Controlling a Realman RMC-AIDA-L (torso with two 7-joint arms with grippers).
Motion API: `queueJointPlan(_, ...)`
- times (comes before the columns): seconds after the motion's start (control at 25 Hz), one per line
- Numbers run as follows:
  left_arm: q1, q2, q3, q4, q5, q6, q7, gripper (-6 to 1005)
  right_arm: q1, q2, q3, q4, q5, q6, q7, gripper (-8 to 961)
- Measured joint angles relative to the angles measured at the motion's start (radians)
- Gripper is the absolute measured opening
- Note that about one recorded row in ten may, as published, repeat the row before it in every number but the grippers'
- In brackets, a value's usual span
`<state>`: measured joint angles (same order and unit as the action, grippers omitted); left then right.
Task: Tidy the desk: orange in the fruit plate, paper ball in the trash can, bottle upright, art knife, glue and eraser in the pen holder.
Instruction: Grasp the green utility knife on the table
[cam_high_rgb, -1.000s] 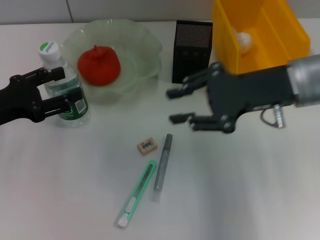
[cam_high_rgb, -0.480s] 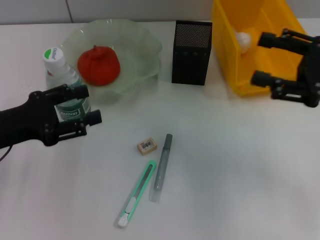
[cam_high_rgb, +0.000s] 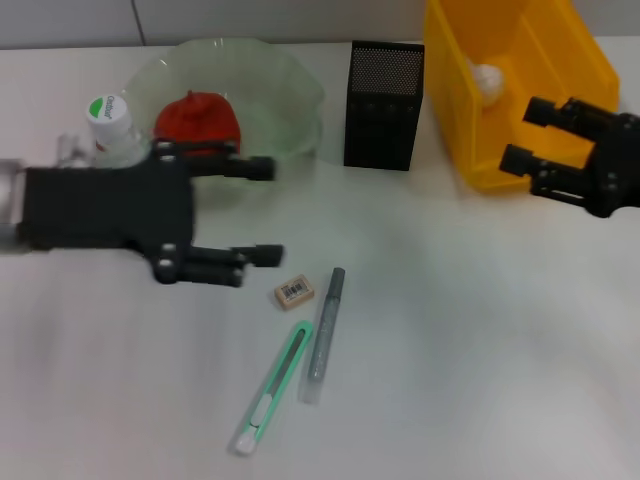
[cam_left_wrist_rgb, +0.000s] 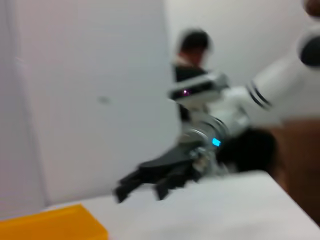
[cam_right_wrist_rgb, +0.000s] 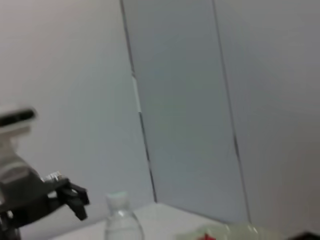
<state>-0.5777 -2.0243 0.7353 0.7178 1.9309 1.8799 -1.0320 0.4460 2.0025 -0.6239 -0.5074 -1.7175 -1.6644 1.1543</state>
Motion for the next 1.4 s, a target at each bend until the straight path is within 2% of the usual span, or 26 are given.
queueJointPlan(0.12, -0.056, -0.012, 0.082, 0.074, 0.060, -0.011, 0.092, 770, 0.013, 0.004, -0.003, 0.044, -0.004, 0.043, -0.011, 768)
queueJointPlan(0.16, -0.064, -0.017, 0.101, 0.100, 0.074, -0.009, 0.114, 770, 0.018, 0.013, -0.003, 0.057, -0.004, 0.060, -0.015, 768)
queueJointPlan(0.24, -0.081, -0.027, 0.153, 0.164, 0.107, -0.003, 0.158, 770, 0.018, 0.017, -0.004, 0.057, -0.005, 0.070, -0.015, 768)
queueJointPlan(0.28, -0.081, -0.027, 0.153, 0.164, 0.107, -0.003, 0.158, 770, 0.019, 0.026, -0.005, 0.059, -0.005, 0.096, -0.015, 768)
queueJointPlan(0.32, -0.081, -0.027, 0.153, 0.164, 0.107, -0.003, 0.158, 770, 0.019, 0.026, -0.005, 0.059, -0.005, 0.096, -0.015, 767)
queueJointPlan(0.36, -0.090, -0.038, 0.241, 0.257, 0.144, -0.020, 0.211, 770, 0.018, 0.029, -0.007, 0.063, -0.005, 0.108, -0.015, 767)
queueJointPlan(0.4, -0.090, -0.038, 0.241, 0.257, 0.144, -0.020, 0.211, 770, 0.017, 0.030, -0.008, 0.066, -0.006, 0.113, -0.015, 767)
queueJointPlan(0.44, -0.093, -0.041, 0.285, 0.283, 0.158, -0.037, 0.259, 770, 0.014, 0.031, -0.010, 0.074, -0.006, 0.116, -0.015, 767)
queueJointPlan(0.52, -0.093, -0.041, 0.285, 0.283, 0.158, -0.037, 0.259, 770, 0.005, 0.031, -0.018, 0.087, -0.010, 0.123, -0.015, 767)
queueJointPlan(0.56, -0.093, -0.041, 0.285, 0.283, 0.158, -0.037, 0.259, 770, -0.001, 0.030, -0.022, 0.092, -0.024, 0.127, -0.015, 767)
queueJointPlan(0.64, -0.100, -0.042, 0.369, 0.348, 0.216, -0.047, 0.387, 770, -0.009, 0.026, -0.028, 0.097, -0.058, 0.129, -0.005, 767)
queueJointPlan(0.76, -0.100, -0.043, 0.394, 0.372, 0.241, -0.047, 0.414, 770, -0.008, 0.014, -0.029, 0.103, -0.149, 0.119, 0.024, 767)
queueJointPlan(0.8, -0.100, -0.045, 0.469, 0.429, 0.302, -0.062, 0.466, 770, -0.005, 0.013, -0.029, 0.102, -0.169, 0.118, 0.029, 767)
queueJointPlan(0.84, -0.097, -0.046, 0.495, 0.450, 0.317, -0.070, 0.484, 770, -0.005, 0.013, -0.029, 0.102, -0.169, 0.118, 0.029, 767)
queueJointPlan(0.96, -0.095, -0.047, 0.507, 0.459, 0.323, -0.074, 0.494, 769, 0.004, 0.010, -0.034, 0.101, -0.216, 0.112, 0.041, 767)
queueJointPlan(1.0, -0.085, -0.048, 0.569, 0.501, 0.349, -0.095, 0.534, 769, 0.008, 0.009, -0.040, 0.099, -0.234, 0.109, 0.049, 767)
queueJointPlan(1.08, -0.081, -0.048, 0.625, 0.534, 0.373, -0.121, 0.564, 769, 0.020, 0.005, -0.055, 0.097, -0.263, 0.104, 0.068, 767)
queueJointPlan(1.24, -0.081, -0.048, 0.625, 0.534, 0.373, -0.121, 0.564, 769, 0.038, -0.002, -0.070, 0.096, -0.299, 0.098, 0.088, 768)
queueJointPlan(1.28, -0.078, -0.050, 0.694, 0.567, 0.394, -0.157, 0.589, 769, 0.042, -0.003, -0.070, 0.095, -0.306, 0.092, 0.088, 768)
queueJointPlan(1.32, -0.085, -0.052, 0.727, 0.574, 0.426, -0.183, 0.610, 769, 0.045, -0.004, -0.070, 0.094, -0.314, 0.081, 0.088, 768)
queueJointPlan(1.4, -0.090, -0.053, 0.739, 0.579, 0.437, -0.191, 0.623, 769, 0.048, -0.007, -0.070, 0.088, -0.327, 0.061, 0.088, 768)
